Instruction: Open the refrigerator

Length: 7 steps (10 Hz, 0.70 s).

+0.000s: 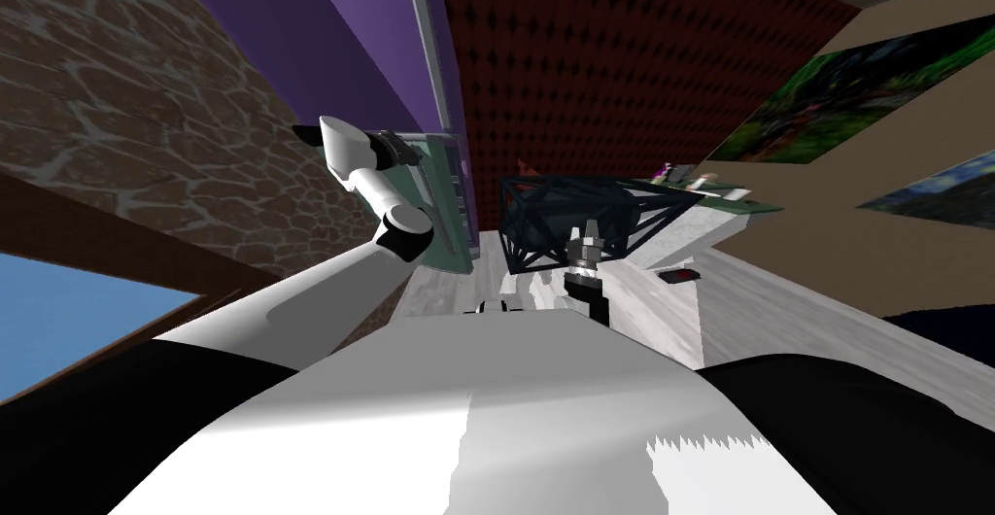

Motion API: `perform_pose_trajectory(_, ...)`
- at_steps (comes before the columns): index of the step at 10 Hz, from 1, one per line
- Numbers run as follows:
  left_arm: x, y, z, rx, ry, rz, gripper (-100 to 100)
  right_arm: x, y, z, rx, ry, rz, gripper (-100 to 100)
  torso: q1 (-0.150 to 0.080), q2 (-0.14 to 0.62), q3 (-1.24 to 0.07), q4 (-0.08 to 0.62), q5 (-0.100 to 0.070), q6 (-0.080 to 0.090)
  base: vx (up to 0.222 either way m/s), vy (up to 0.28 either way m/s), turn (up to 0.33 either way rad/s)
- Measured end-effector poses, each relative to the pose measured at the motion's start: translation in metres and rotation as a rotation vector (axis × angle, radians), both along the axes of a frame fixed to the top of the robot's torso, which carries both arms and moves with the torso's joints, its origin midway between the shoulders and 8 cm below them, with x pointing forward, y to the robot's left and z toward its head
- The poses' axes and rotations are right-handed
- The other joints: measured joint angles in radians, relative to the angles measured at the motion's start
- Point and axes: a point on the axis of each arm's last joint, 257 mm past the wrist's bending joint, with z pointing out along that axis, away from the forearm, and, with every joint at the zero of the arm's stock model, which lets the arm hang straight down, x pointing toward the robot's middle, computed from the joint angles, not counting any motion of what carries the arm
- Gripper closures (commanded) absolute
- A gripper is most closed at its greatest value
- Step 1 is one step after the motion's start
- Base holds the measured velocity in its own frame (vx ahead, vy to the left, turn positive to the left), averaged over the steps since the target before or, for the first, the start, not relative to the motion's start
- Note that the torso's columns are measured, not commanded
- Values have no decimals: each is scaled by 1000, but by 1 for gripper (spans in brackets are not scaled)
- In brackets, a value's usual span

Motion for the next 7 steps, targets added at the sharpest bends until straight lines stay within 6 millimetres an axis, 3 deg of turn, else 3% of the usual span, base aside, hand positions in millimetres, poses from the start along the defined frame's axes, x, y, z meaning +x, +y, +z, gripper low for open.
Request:
perform_pose_trajectory(2,-1,-16,0,-6,2,-49,100,0,0,0,0,0,0,0,11,3,0,-4,4,4,-207,285,-41)
perform_pose_trajectory(7,-4,-60,-2,-7,11,-184,100,0,0,0,0,0,0,0,12,0,0,-5,6,0,-160,223,-16)
